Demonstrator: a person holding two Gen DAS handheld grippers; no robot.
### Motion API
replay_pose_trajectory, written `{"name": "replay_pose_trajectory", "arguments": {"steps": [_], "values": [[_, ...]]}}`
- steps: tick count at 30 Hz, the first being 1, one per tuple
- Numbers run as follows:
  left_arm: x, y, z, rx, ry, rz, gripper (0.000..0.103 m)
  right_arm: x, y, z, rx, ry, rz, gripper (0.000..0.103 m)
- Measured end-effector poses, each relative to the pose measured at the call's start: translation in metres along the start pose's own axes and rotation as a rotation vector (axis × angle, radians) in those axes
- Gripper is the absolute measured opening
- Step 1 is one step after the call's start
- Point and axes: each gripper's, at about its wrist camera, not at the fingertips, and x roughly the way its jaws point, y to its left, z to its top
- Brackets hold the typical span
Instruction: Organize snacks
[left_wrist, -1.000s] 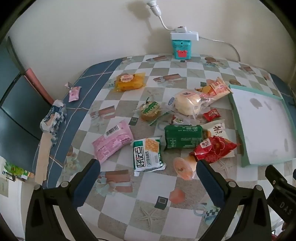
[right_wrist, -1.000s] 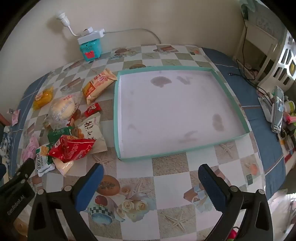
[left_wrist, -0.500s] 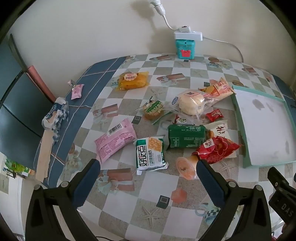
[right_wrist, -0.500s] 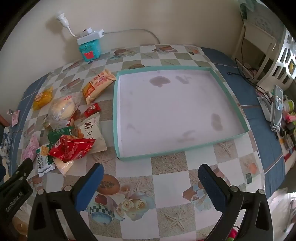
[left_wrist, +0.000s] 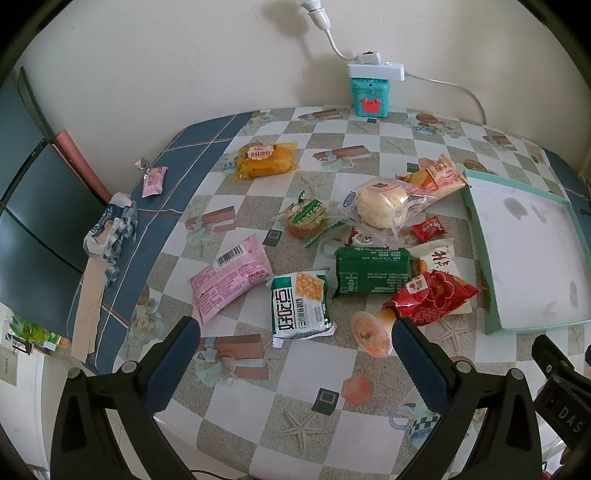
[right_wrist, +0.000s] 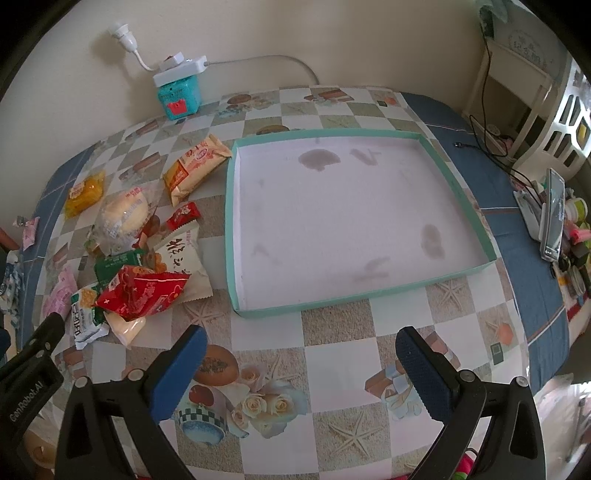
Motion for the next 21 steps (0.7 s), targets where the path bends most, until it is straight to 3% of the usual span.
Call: {"name": "replay_pose_trajectory", "arguments": {"steps": [21], "values": [[0.0037,0.0025,-0.0004,-0.013,0.026,0.004,0.103,0.0018,-0.0006,-0.0012,0.004,0.005,-0.001,0.103]]}}
